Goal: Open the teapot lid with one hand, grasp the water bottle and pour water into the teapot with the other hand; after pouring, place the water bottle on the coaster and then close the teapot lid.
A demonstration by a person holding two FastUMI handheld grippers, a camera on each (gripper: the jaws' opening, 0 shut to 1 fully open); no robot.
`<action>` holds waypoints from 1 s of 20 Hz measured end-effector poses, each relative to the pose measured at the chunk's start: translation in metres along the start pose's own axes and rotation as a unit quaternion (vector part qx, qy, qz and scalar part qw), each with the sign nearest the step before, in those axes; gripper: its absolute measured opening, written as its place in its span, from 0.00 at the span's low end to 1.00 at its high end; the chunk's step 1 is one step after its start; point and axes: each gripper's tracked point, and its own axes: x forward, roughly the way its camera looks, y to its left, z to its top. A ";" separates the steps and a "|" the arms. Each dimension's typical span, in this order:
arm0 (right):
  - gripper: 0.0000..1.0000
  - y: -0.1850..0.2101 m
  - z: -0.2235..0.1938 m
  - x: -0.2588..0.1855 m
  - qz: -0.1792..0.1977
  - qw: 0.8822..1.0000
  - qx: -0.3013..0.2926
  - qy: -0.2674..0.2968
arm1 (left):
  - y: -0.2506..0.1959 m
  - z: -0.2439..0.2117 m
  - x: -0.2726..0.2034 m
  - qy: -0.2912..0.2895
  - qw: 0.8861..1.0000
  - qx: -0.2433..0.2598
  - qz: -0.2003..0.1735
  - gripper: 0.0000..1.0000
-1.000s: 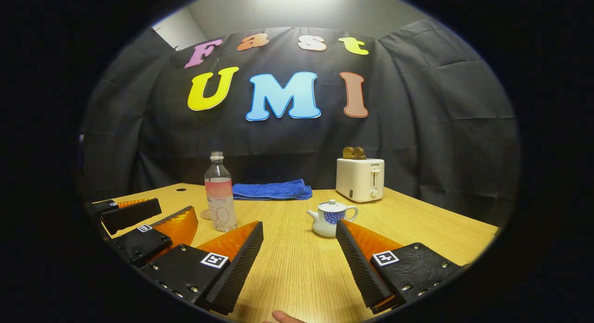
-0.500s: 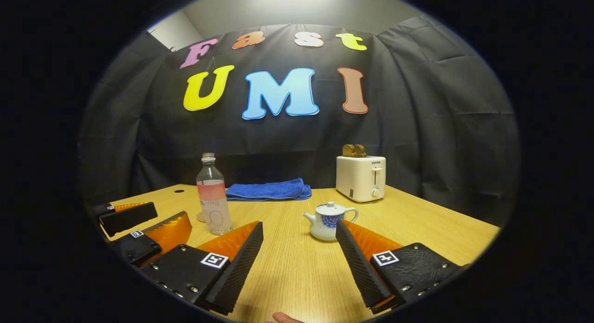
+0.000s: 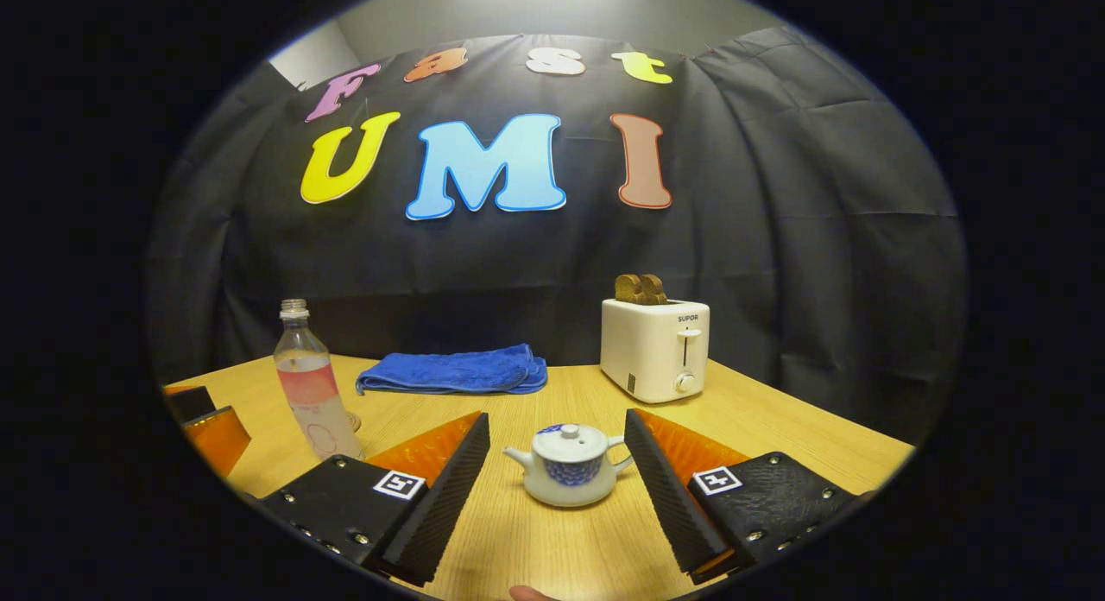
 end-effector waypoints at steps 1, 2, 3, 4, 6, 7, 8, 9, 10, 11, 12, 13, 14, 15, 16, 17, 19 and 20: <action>0.97 -0.001 -0.002 0.005 -0.002 1.000 -0.004 0.001 | 0.003 0.002 0.001 -0.002 1.000 0.003 0.003 0.99; 0.97 -0.002 -0.004 0.012 -0.002 1.000 -0.006 0.004 | 0.005 0.003 0.001 -0.004 1.000 0.005 0.005 0.99; 0.97 -0.003 -0.005 0.017 -0.001 1.000 -0.007 0.007 | 0.007 0.004 0.002 -0.005 1.000 0.005 0.006 0.99; 0.95 -0.004 -0.006 0.022 -0.003 1.000 -0.009 0.009 | 0.008 0.005 0.003 -0.006 1.000 0.004 0.007 0.99; 0.92 -0.003 -0.008 0.033 -0.002 1.000 -0.008 0.015 | 0.011 0.006 0.005 -0.006 1.000 0.005 0.010 0.99; 0.89 -0.004 -0.009 0.039 -0.004 1.000 -0.005 0.021 | 0.012 0.002 0.008 -0.001 1.000 0.005 0.010 1.00; 0.88 -0.006 -0.010 0.043 -0.004 1.000 -0.002 0.024 | 0.013 -0.003 0.009 0.003 1.000 0.004 0.011 1.00; 0.87 -0.005 -0.011 0.046 -0.002 1.000 0.001 0.028 | 0.015 -0.005 0.010 0.007 1.000 0.002 0.011 1.00; 0.79 -0.004 -0.015 0.050 -0.002 1.000 -0.001 0.030 | 0.017 -0.006 0.012 0.010 1.000 0.000 0.012 1.00; 0.79 -0.005 -0.014 0.051 -0.004 1.000 -0.005 0.031 | 0.019 -0.006 0.014 0.011 1.000 0.000 0.013 1.00; 0.69 -0.006 -0.018 0.055 -0.004 0.999 -0.005 0.033 | 0.021 -0.006 0.016 0.012 1.000 0.000 0.015 1.00; 0.59 -0.007 -0.022 0.056 -0.008 0.999 -0.007 0.040 | 0.022 -0.007 0.018 0.012 1.000 0.002 0.016 1.00; 0.49 -0.007 -0.024 0.056 -0.006 0.999 -0.005 0.043 | 0.022 -0.006 0.020 0.013 1.000 0.003 0.017 1.00; 0.48 -0.006 -0.028 0.057 -0.007 0.999 -0.005 0.050 | 0.023 -0.006 0.021 0.013 1.000 0.004 0.017 1.00; 0.48 -0.004 -0.027 0.058 -0.007 0.999 -0.004 0.046 | 0.023 -0.006 0.022 0.013 1.000 0.006 0.017 1.00; 0.29 -0.006 -0.028 0.060 -0.013 0.999 -0.005 0.046 | 0.023 -0.005 0.022 0.014 1.000 0.007 0.017 1.00; 0.22 -0.006 -0.025 0.056 -0.009 0.999 -0.013 0.045 | 0.022 -0.005 0.022 0.012 1.000 0.006 0.016 0.99; 0.22 -0.007 -0.018 0.048 -0.016 0.999 -0.014 0.043 | 0.022 -0.005 0.023 0.011 1.000 0.006 0.015 1.00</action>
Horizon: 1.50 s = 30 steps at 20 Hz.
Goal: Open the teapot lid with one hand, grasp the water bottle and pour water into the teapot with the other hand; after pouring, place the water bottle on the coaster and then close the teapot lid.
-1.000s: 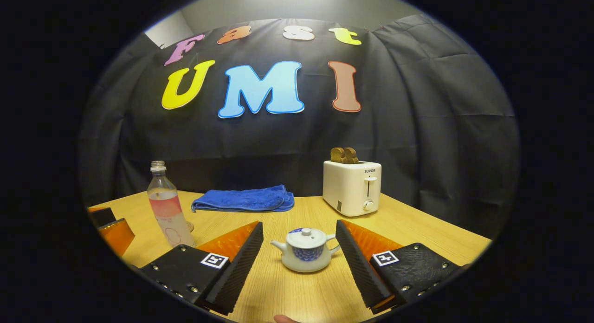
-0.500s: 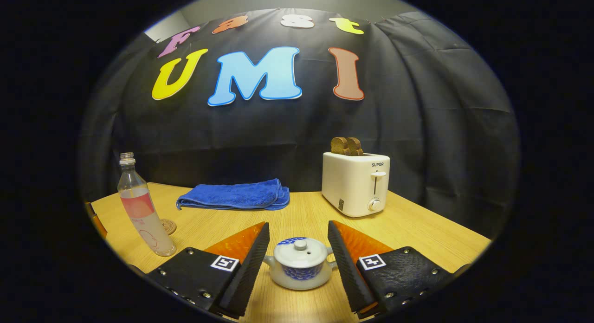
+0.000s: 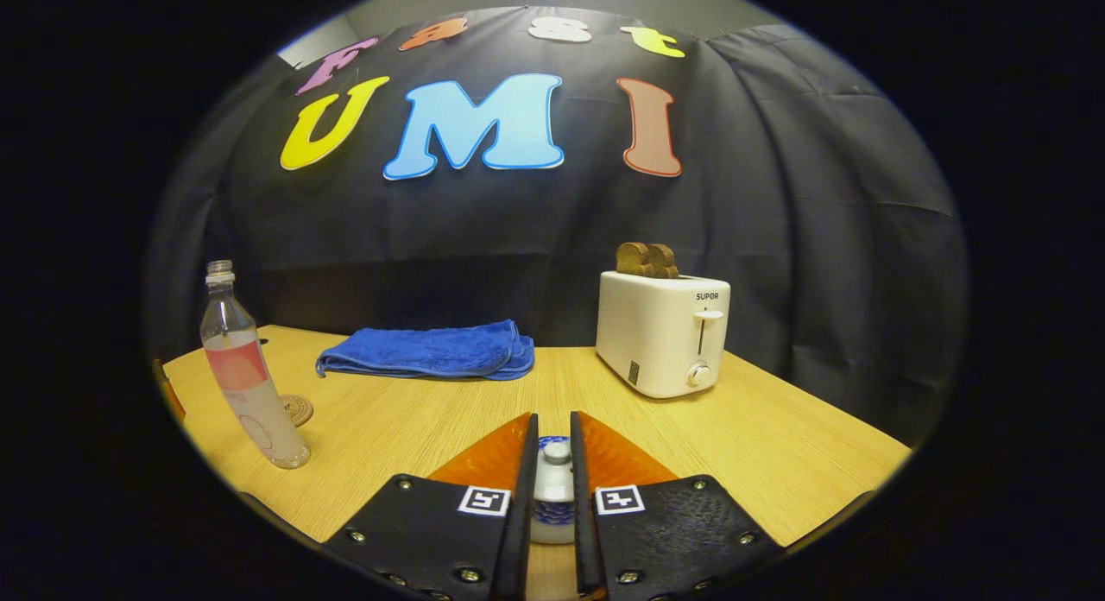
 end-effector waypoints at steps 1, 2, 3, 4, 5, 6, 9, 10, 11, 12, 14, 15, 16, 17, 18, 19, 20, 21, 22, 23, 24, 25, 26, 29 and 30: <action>0.05 -0.005 -0.004 0.004 -0.006 1.000 -0.001 0.001 | 0.000 0.000 0.001 0.001 1.000 0.002 -0.001 1.00; 0.05 -0.007 -0.006 0.006 -0.006 1.000 -0.006 -0.001 | 0.000 0.000 0.003 0.002 1.000 0.003 -0.002 0.99; 0.05 -0.005 -0.007 0.007 -0.005 1.000 -0.010 0.000 | 0.000 0.000 0.003 0.001 1.000 0.002 -0.002 0.99; 0.05 -0.006 -0.007 0.007 -0.005 1.000 -0.010 -0.001 | 0.000 0.002 0.005 0.000 1.000 -0.002 -0.004 0.99; 0.05 -0.005 -0.006 0.007 -0.004 1.000 -0.008 -0.002 | -0.001 0.001 0.005 -0.001 1.000 -0.006 -0.007 0.99; 0.05 -0.004 -0.004 0.006 -0.003 1.000 -0.007 -0.003 | -0.002 0.002 0.006 -0.001 1.000 -0.007 -0.009 0.99; 0.05 -0.001 0.011 -0.008 0.001 1.000 -0.018 -0.025 | -0.003 0.000 0.013 -0.001 1.000 -0.007 -0.010 0.99; 0.05 0.001 0.017 -0.012 0.002 0.999 -0.019 -0.032 | -0.004 0.002 0.014 -0.002 1.000 -0.006 -0.010 0.99; 0.05 0.002 0.024 -0.017 0.004 0.999 -0.024 -0.040 | -0.004 0.003 0.015 -0.004 1.000 -0.006 -0.010 0.99; 0.05 0.004 0.031 -0.025 0.007 0.998 -0.031 -0.050 | -0.006 0.005 0.020 -0.006 1.000 -0.011 -0.013 0.99; 0.05 0.014 0.044 -0.049 0.020 0.996 -0.045 -0.070 | -0.008 0.004 0.031 -0.003 1.000 -0.020 -0.015 0.99; 0.05 0.021 0.047 -0.066 0.031 0.995 -0.053 -0.080 | -0.010 0.009 0.040 -0.008 1.000 -0.020 -0.015 0.99; 0.05 0.023 0.049 -0.073 0.035 0.994 -0.057 -0.086 | -0.012 0.012 0.047 -0.013 1.000 -0.013 -0.013 0.99; 0.05 0.027 0.051 -0.083 0.042 0.993 -0.061 -0.092 | -0.014 0.011 0.052 -0.013 1.000 -0.007 -0.012 0.99; 0.05 0.029 0.051 -0.087 0.045 0.993 -0.062 -0.095 | -0.016 0.011 0.057 -0.014 1.000 -0.004 -0.013 0.99; 0.05 0.030 0.050 -0.089 0.048 0.992 -0.063 -0.096 | -0.019 0.010 0.060 -0.012 1.000 -0.001 -0.015 0.99; 0.05 0.031 0.046 -0.092 0.053 0.993 -0.059 -0.092 | -0.019 0.010 0.065 -0.010 1.000 0.004 -0.013 0.99; 0.05 0.030 0.043 -0.093 0.055 0.993 -0.056 -0.088 | -0.018 0.010 0.068 -0.009 1.000 0.004 -0.014 0.99; 0.05 0.027 0.040 -0.094 0.054 0.994 -0.053 -0.084 | -0.015 0.013 0.071 -0.012 1.000 0.000 -0.011 0.99; 0.05 0.022 0.037 -0.095 0.050 0.994 -0.048 -0.080 | -0.013 0.016 0.078 -0.014 1.000 -0.002 -0.008 0.99; 0.05 0.019 0.035 -0.096 0.048 0.995 -0.045 -0.077 | -0.015 0.015 0.084 -0.011 1.000 -0.001 -0.009 0.99; 0.05 0.016 0.034 -0.096 0.046 0.995 -0.044 -0.075 | -0.015 0.014 0.092 -0.011 1.000 0.003 -0.008 0.99; 0.05 0.014 0.034 -0.098 0.044 0.995 -0.044 -0.077 | -0.013 0.011 0.097 -0.009 1.000 0.006 -0.006 0.99; 0.05 0.014 0.033 -0.098 0.045 0.995 -0.040 -0.076 | -0.009 -0.007 0.116 0.012 1.000 -0.009 -0.004 1.00; 0.05 0.015 0.030 -0.099 0.048 0.996 -0.038 -0.072 | -0.009 -0.009 0.122 0.015 1.000 -0.004 -0.003 1.00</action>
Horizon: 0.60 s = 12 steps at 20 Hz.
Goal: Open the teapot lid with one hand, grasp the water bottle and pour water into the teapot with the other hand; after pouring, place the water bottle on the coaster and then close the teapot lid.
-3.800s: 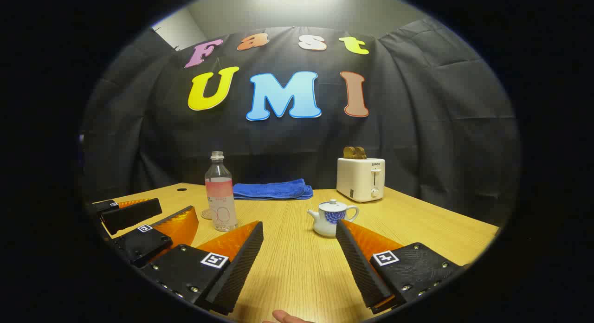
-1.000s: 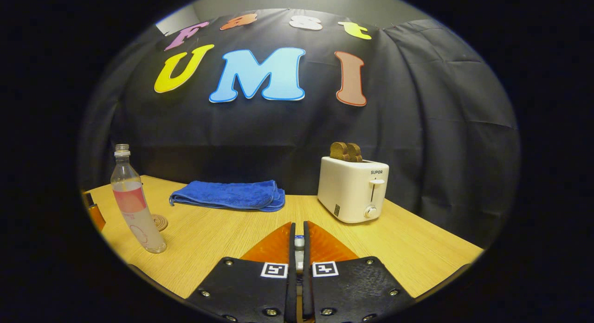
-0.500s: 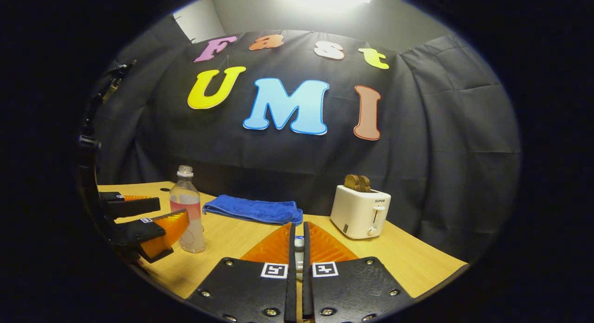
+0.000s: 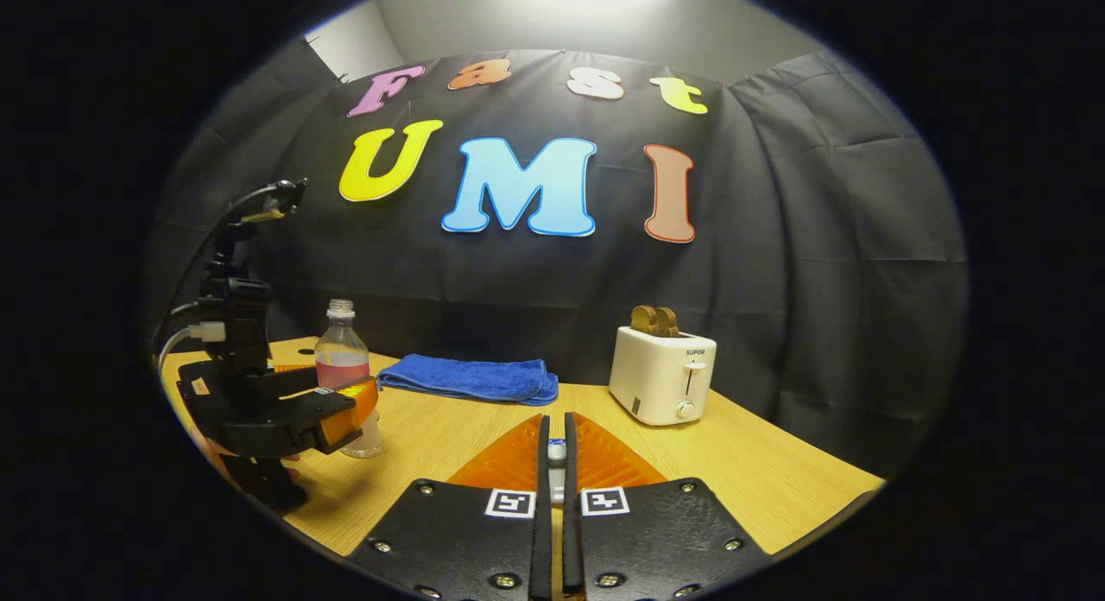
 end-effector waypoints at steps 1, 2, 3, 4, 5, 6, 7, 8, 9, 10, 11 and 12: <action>0.05 0.001 -0.001 -0.001 0.002 1.000 0.002 0.003 | 0.000 0.002 0.003 -0.002 1.000 0.002 0.000 1.00; 0.05 0.002 -0.003 -0.004 0.005 1.000 0.003 0.005 | -0.002 0.003 0.005 -0.005 1.000 0.001 -0.007 1.00; 0.05 0.002 -0.004 -0.009 0.005 1.000 0.006 0.006 | -0.004 0.004 0.005 -0.007 1.000 -0.006 -0.014 1.00; 0.05 0.001 -0.005 -0.013 0.005 1.000 0.009 0.007 | -0.004 0.003 0.005 -0.006 1.000 -0.007 -0.018 0.96; 0.05 0.001 -0.008 -0.020 0.007 1.000 0.017 0.010 | -0.006 0.003 0.004 -0.001 1.000 0.000 -0.019 0.92; 0.05 0.001 -0.009 -0.025 0.008 1.000 0.022 0.011 | -0.007 0.005 0.002 0.001 1.000 0.005 -0.020 0.87; 0.05 0.001 -0.010 -0.035 0.006 1.000 0.022 0.011 | -0.009 0.004 -0.001 0.005 1.000 0.011 -0.023 0.88; 0.05 -0.002 -0.013 -0.045 0.002 1.000 0.023 0.013 | -0.017 0.006 -0.007 0.008 0.999 0.026 -0.030 0.88; 0.05 -0.003 -0.014 -0.053 0.002 0.999 0.028 0.015 | -0.023 0.010 -0.010 0.007 0.998 0.044 -0.034 0.88; 0.05 -0.003 -0.013 -0.060 0.004 0.999 0.036 0.018 | -0.028 0.014 -0.012 0.005 0.997 0.060 -0.039 0.88; 0.05 -0.005 -0.011 -0.075 0.004 0.999 0.043 0.016 | -0.042 0.018 -0.014 -0.001 0.994 0.096 -0.049 0.88; 0.05 -0.005 -0.011 -0.083 0.004 0.999 0.041 0.014 | -0.047 0.020 -0.016 -0.004 0.992 0.113 -0.051 0.87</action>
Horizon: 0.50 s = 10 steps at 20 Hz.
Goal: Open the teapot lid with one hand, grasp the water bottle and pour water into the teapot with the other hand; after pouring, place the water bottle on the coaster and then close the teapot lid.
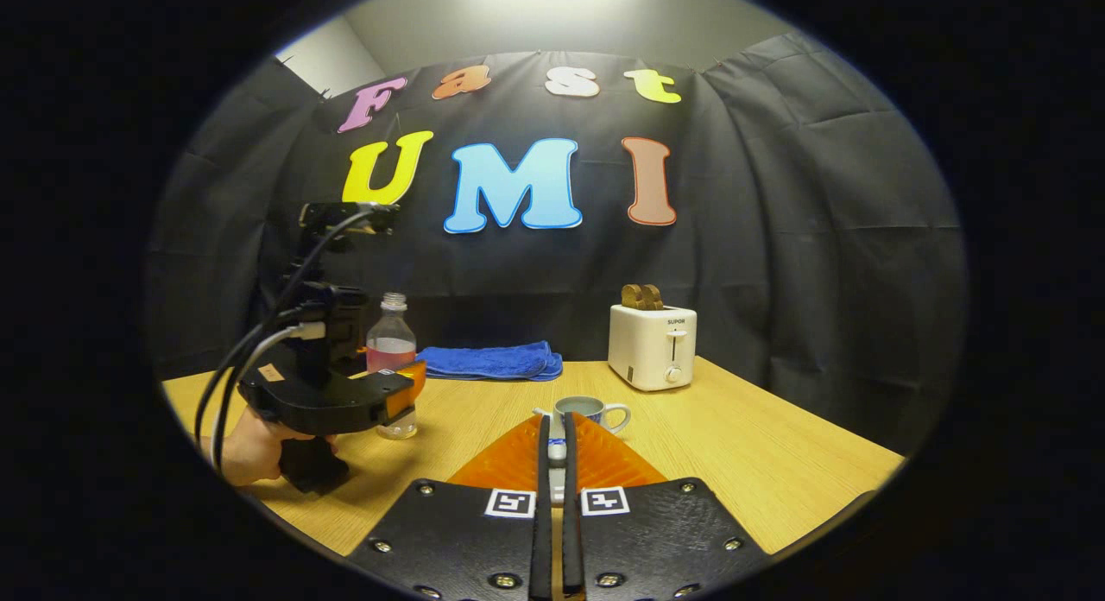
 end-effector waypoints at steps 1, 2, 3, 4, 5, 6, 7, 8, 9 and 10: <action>0.05 0.001 0.001 -0.008 0.003 1.000 -0.002 -0.001 | -0.004 0.002 0.001 0.000 1.000 0.019 0.000 0.87; 0.05 0.004 0.001 -0.015 0.008 1.000 -0.004 -0.002 | -0.011 0.003 0.003 -0.001 0.999 0.038 -0.001 0.86; 0.05 0.006 0.000 -0.027 0.013 1.000 -0.007 -0.003 | -0.017 0.004 0.005 -0.001 0.998 0.066 -0.001 0.86; 0.05 0.010 -0.002 -0.036 0.021 1.000 -0.006 0.000 | -0.026 0.006 0.007 0.000 0.995 0.102 -0.003 0.86; 0.05 0.013 -0.004 -0.043 0.028 1.000 -0.003 0.001 | -0.029 0.005 0.011 0.003 0.992 0.124 -0.004 0.86; 0.05 0.016 -0.003 -0.051 0.034 0.999 -0.002 0.000 | -0.036 0.005 0.015 0.006 0.989 0.145 -0.010 0.86; 0.05 0.016 0.002 -0.061 0.036 0.999 -0.011 -0.014 | -0.048 0.004 0.020 0.009 0.985 0.173 -0.023 0.86; 0.05 0.016 0.004 -0.066 0.037 0.999 -0.012 -0.022 | -0.051 0.005 0.021 0.011 0.981 0.194 -0.024 0.86; 0.05 0.017 0.005 -0.070 0.038 0.999 -0.010 -0.025 | -0.054 0.006 0.022 0.011 0.974 0.227 -0.021 0.86; 0.05 0.017 0.004 -0.073 0.038 0.999 -0.009 -0.025 | -0.057 0.008 0.025 0.012 0.964 0.264 -0.014 0.86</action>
